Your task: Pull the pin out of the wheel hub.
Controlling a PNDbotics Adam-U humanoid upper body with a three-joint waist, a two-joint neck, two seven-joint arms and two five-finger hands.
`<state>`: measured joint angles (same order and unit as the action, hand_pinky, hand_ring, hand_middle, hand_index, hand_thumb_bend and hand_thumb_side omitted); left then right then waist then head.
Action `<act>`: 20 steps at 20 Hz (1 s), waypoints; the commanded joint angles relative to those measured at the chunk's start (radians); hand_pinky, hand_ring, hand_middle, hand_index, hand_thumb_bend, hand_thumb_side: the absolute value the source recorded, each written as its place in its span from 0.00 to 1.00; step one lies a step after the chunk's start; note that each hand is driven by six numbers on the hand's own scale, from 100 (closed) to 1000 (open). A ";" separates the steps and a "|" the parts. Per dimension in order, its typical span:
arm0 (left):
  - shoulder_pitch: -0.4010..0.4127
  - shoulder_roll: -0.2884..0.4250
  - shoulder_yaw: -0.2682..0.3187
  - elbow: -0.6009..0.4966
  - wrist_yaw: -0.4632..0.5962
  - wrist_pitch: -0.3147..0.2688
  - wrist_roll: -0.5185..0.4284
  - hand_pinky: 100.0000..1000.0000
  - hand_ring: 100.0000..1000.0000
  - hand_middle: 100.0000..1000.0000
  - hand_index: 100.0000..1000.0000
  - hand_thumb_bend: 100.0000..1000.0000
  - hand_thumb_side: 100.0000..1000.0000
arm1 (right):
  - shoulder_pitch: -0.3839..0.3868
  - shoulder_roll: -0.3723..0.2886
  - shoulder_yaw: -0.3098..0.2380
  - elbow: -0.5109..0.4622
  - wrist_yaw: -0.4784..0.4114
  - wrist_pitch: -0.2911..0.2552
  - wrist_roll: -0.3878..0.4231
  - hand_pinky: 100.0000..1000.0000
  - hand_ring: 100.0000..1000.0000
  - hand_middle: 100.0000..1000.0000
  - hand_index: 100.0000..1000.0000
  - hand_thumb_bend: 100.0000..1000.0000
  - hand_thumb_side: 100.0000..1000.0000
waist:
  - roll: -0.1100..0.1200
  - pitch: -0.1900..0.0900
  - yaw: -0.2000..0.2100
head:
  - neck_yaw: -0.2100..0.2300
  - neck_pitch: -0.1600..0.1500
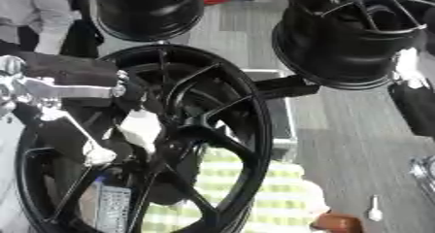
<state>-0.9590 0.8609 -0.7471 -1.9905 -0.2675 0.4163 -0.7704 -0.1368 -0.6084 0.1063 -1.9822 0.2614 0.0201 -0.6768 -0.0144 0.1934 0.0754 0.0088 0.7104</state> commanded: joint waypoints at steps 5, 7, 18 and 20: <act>-0.015 0.017 0.025 -0.009 -0.026 0.011 0.036 0.88 0.86 0.83 0.88 0.22 0.13 | -0.007 -0.011 0.001 -0.018 -0.004 0.006 -0.002 0.67 0.76 0.68 0.75 0.00 0.58 | -0.001 -0.006 0.000 | 0.008 -0.023; -0.018 0.017 0.025 -0.009 -0.034 0.010 0.043 0.86 0.85 0.82 0.87 0.23 0.13 | -0.008 -0.010 0.003 -0.018 -0.006 0.007 -0.004 0.67 0.76 0.68 0.75 0.00 0.59 | -0.001 -0.003 0.000 | 0.010 -0.026; -0.009 0.009 0.016 -0.009 -0.080 0.032 -0.031 0.84 0.84 0.82 0.88 0.24 0.12 | -0.018 -0.007 0.007 -0.018 -0.006 0.004 -0.007 0.66 0.76 0.68 0.75 0.00 0.60 | 0.000 0.014 -0.008 | 0.024 -0.040; -0.006 0.007 0.016 -0.009 -0.087 0.037 -0.051 0.84 0.84 0.82 0.88 0.23 0.12 | -0.019 -0.006 0.008 -0.018 -0.006 0.004 -0.009 0.66 0.76 0.68 0.75 0.00 0.60 | -0.001 0.016 -0.010 | 0.026 -0.042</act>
<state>-0.9551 0.8601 -0.7420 -1.9904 -0.3475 0.4281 -0.7866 -0.1468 -0.6017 0.1179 -1.9822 0.2578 0.0242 -0.6816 -0.0145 0.2234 0.0669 0.0314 0.6833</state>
